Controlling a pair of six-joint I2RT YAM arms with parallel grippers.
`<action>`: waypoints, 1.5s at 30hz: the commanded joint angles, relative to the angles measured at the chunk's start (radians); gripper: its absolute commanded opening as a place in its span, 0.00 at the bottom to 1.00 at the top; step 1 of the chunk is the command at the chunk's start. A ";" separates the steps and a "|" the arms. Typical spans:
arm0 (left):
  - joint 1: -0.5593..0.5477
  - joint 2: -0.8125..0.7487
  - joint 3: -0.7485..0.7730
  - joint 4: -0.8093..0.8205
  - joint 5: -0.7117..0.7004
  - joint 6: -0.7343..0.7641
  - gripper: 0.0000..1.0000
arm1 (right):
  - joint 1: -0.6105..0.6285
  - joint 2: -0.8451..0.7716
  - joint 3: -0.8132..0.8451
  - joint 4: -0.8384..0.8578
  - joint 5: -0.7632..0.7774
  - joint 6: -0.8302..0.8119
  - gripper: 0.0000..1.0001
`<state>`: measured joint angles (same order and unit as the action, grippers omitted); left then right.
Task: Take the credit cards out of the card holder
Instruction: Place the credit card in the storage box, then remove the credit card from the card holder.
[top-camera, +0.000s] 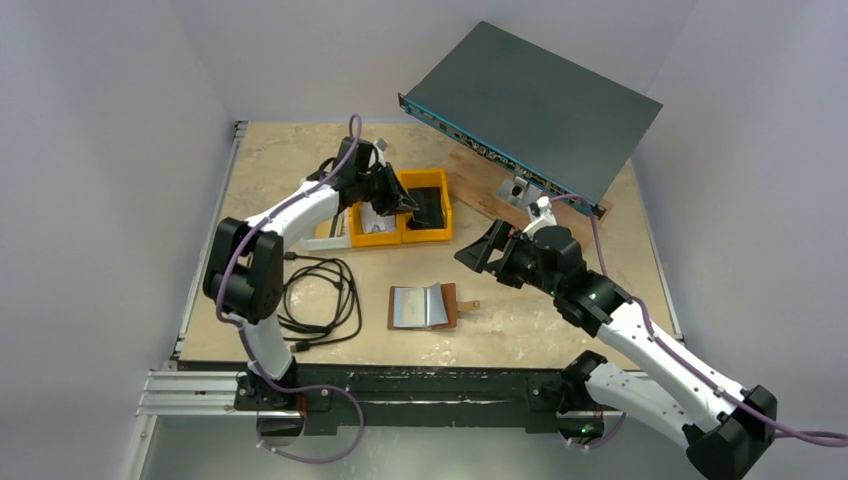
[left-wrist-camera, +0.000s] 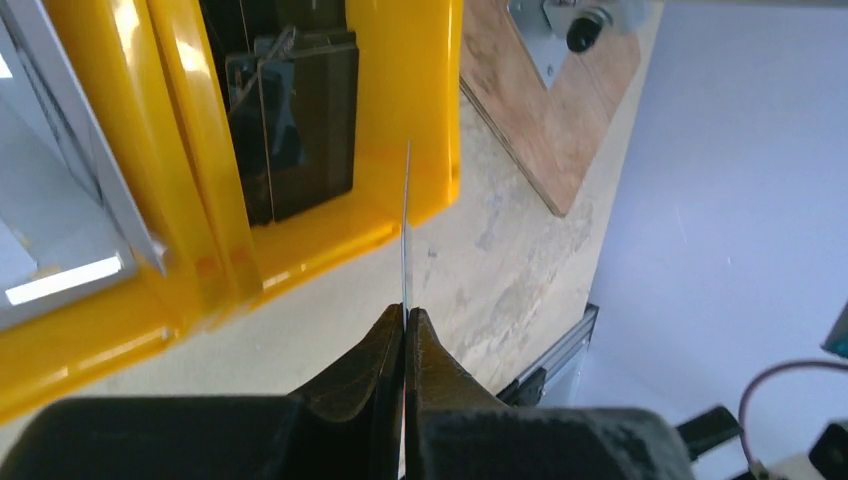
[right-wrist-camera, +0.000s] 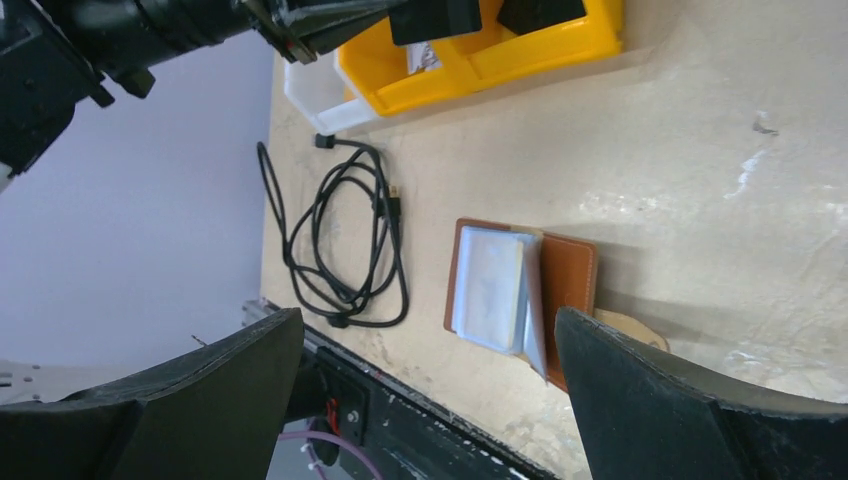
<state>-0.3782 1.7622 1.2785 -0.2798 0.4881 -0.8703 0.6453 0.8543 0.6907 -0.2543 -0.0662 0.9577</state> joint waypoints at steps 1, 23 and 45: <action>0.002 0.095 0.134 -0.035 -0.019 0.032 0.00 | -0.004 -0.043 0.063 -0.075 0.093 -0.049 0.99; 0.009 0.074 0.187 -0.156 -0.043 0.090 0.35 | 0.018 0.044 0.094 -0.074 0.082 -0.103 0.99; 0.009 -0.548 -0.411 -0.242 -0.122 0.107 0.33 | 0.378 0.475 0.193 0.037 0.181 -0.043 0.57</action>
<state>-0.3740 1.2911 0.9638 -0.5213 0.3786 -0.7704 0.9916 1.2633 0.8310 -0.2676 0.0952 0.8970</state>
